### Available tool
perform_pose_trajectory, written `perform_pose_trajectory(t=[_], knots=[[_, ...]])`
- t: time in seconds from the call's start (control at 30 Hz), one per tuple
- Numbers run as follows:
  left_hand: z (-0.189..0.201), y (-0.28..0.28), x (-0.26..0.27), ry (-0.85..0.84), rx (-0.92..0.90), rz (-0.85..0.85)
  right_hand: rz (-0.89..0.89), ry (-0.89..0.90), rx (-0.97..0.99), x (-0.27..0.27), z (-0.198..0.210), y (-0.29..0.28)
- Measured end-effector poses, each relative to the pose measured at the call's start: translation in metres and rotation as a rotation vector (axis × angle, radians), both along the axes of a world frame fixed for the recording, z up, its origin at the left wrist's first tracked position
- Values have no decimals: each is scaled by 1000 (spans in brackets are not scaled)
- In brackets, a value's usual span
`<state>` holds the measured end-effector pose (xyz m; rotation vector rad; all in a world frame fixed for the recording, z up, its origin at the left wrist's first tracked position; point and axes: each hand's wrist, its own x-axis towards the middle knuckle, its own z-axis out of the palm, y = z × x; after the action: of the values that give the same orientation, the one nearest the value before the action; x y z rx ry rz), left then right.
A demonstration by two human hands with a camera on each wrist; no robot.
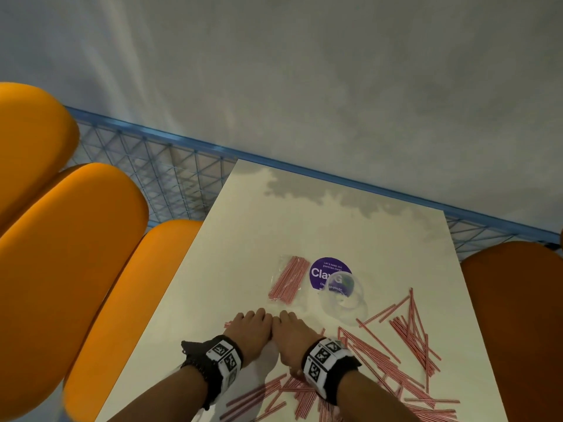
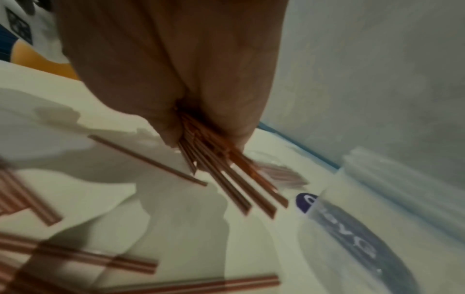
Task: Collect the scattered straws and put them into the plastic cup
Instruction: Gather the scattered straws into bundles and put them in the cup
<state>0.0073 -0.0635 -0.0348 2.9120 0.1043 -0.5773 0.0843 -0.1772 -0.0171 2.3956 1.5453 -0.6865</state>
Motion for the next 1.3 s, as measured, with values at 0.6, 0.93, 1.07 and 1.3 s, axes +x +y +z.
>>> perform_pose_trajectory(t=[0.6,0.93,1.07,1.3], knots=[[67,-34,22,94,-246,132,-151,-76,3,17,59,-50],[81,-53,13,-179,-1310,915,-178,-57,98,2,65,-52],[86,-49,12,-237,-1640,1155,-353,74,193,9,77,-56],[105,-68,7,142,-2425,1211,-938,980,1277,5,178,-62]])
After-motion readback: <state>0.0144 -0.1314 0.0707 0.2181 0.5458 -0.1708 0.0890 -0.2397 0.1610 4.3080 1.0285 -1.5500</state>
